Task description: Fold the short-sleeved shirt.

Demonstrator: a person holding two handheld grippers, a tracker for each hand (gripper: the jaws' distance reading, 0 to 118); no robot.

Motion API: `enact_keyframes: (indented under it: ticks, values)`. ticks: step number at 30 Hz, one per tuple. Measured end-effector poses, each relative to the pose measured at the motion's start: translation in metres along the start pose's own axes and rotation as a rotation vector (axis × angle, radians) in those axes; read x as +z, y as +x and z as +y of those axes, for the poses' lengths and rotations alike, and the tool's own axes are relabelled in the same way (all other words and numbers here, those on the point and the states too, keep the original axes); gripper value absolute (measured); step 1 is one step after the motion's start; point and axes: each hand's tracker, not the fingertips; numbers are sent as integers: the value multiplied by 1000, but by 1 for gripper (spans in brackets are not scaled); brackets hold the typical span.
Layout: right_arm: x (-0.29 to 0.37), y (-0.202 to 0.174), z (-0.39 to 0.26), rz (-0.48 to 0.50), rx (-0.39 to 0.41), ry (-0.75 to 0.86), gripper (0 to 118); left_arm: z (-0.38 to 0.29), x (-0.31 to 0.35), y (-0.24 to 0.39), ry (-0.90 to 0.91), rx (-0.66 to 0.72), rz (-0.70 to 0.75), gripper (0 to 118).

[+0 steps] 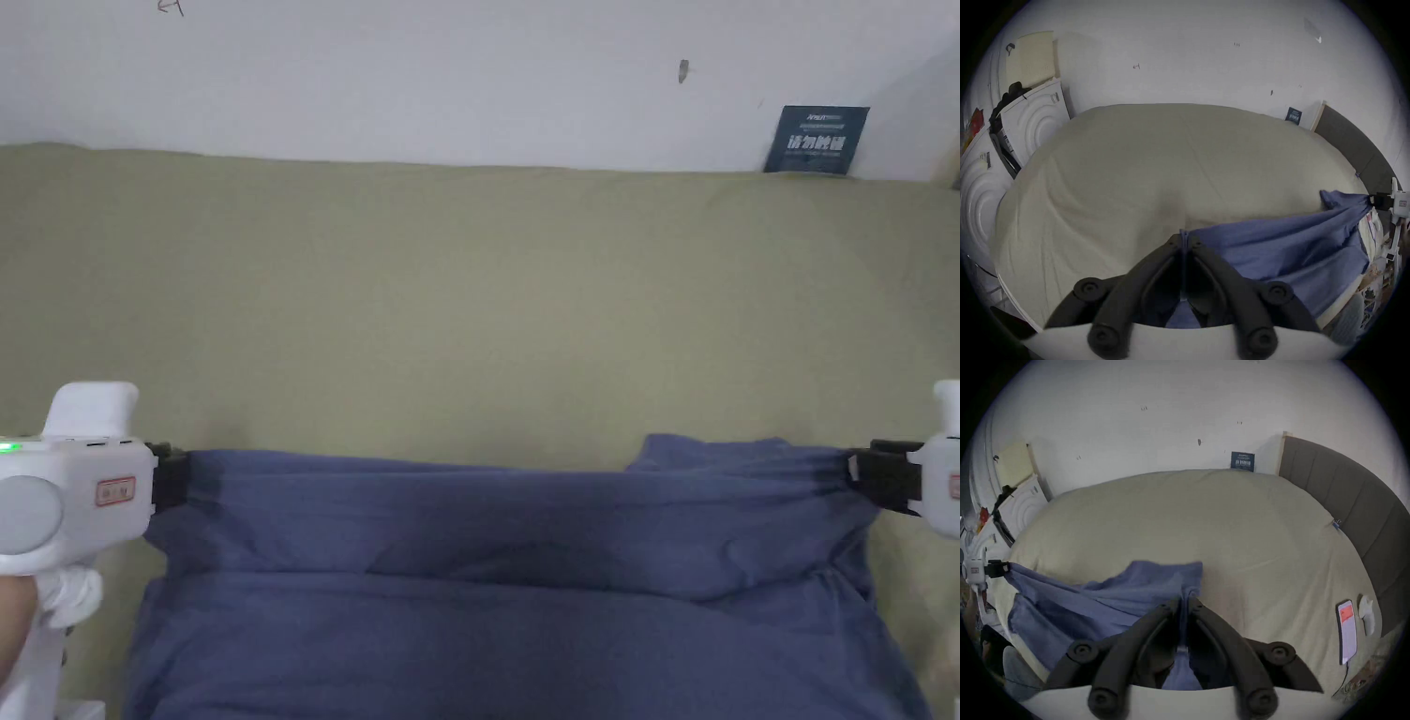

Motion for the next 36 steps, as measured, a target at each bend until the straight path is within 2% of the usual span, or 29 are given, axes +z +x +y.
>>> enact_keyframes:
  ticks: [3,10,14,22,23,24,25,26,27,28,29,32,33,34,35,36]
  values:
    - [37,0,-27,15,-1,17,10,-27,29,-5,15,-2,-23,4]
    - [78,-10,-98,32,-17,-18,10,-87,63,-11,-17,20,-27,4]
    - [83,-3,-128,40,-79,-38,10,-112,67,-10,-37,31,-26,4]
    - [67,-4,-146,13,-67,-80,10,-129,55,-15,-85,50,-54,4]
    - [65,-6,-145,3,-42,-87,11,-129,55,-14,-90,51,-61,4]
    - [66,-10,-145,-28,-22,-85,24,-129,57,-12,-89,49,-63,13]
    - [66,-15,-144,-71,-9,-81,58,-128,59,-8,-91,37,-59,52]
    - [66,-19,-144,-69,-14,-80,86,-127,58,-5,-102,30,-52,95]
    - [68,-23,-143,-71,-14,-73,101,-127,59,-2,-104,28,-47,118]
    - [72,-29,-140,-87,-12,-50,101,-127,68,3,-39,14,-24,116]
    - [75,-36,-137,-130,12,-29,100,-123,71,8,-47,15,2,113]
    - [88,-65,-132,-158,76,33,100,-124,78,17,-8,-30,61,111]
    - [91,-73,-131,-165,89,49,94,-124,80,17,6,-31,68,106]
    - [97,-81,-130,-161,87,69,68,-123,84,19,12,-34,81,85]
    - [100,-84,-129,-146,78,107,36,-123,88,19,47,-33,99,54]
    - [103,-89,-128,-144,67,126,7,-121,90,17,47,-29,80,13]
